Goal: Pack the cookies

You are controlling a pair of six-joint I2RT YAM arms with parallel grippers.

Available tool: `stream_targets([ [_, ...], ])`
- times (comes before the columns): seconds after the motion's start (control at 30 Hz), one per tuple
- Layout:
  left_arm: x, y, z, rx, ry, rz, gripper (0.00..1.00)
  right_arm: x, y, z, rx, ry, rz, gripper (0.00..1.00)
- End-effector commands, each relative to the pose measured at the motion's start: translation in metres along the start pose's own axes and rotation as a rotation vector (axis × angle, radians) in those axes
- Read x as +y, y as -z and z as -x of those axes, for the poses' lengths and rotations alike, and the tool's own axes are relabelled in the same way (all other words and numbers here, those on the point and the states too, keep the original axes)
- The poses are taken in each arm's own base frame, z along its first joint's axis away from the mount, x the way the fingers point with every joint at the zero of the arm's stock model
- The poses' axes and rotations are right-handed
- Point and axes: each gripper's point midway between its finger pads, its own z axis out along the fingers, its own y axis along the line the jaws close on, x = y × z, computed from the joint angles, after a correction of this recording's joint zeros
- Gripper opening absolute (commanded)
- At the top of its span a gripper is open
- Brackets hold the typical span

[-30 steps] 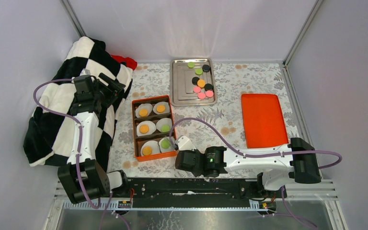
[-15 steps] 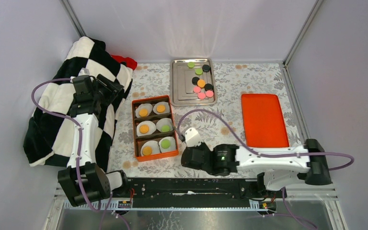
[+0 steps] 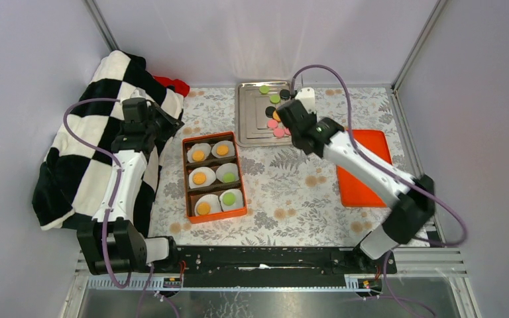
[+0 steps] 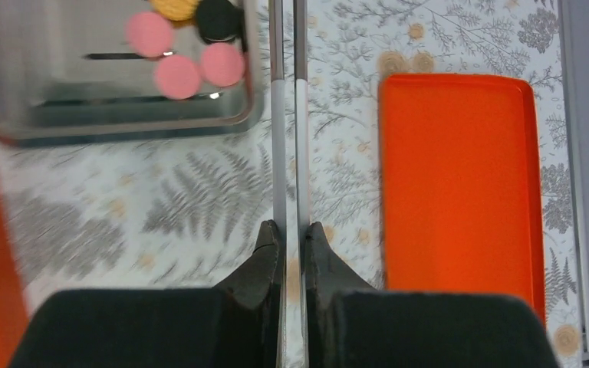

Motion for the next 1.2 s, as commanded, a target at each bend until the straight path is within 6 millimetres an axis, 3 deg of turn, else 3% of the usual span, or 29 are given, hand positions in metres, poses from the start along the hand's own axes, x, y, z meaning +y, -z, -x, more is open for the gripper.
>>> stream_targets([
  [0.0,-0.007,-0.003,0.014,-0.049,-0.035,0.009,0.02,-0.007,-0.083,0.001,0.125,0.064,-0.021,0.0],
  [0.13,-0.003,-0.008,0.012,-0.04,-0.038,0.026,0.0,-0.022,-0.15,-0.003,0.198,0.079,-0.058,0.0],
  [0.27,-0.001,-0.014,0.008,-0.026,-0.024,0.035,0.0,-0.029,-0.198,0.0,0.2,0.089,-0.001,0.0],
  [0.37,-0.004,-0.02,0.005,-0.019,-0.023,0.027,0.0,-0.036,-0.226,-0.008,0.236,0.087,0.054,0.0],
  [0.5,-0.006,-0.025,0.003,-0.019,-0.023,0.027,0.0,-0.037,-0.26,-0.04,0.322,0.016,0.211,0.0],
  [0.63,-0.006,-0.03,0.0,-0.013,-0.026,0.031,0.0,-0.044,-0.285,-0.067,0.371,-0.024,0.25,0.01],
  [0.77,-0.006,-0.033,-0.002,-0.012,-0.025,0.035,0.0,-0.042,-0.297,-0.078,0.417,-0.02,0.247,0.1],
  [0.87,-0.005,-0.035,-0.003,-0.01,-0.03,0.04,0.01,-0.048,-0.3,-0.075,0.418,-0.016,0.207,0.33],
  [1.0,-0.005,-0.035,-0.006,-0.008,-0.036,0.044,0.08,-0.059,-0.289,-0.051,0.347,-0.035,0.165,0.54],
  [1.17,-0.005,-0.034,-0.006,-0.021,-0.034,0.053,0.13,-0.074,-0.249,-0.002,0.228,-0.076,0.148,0.56],
])
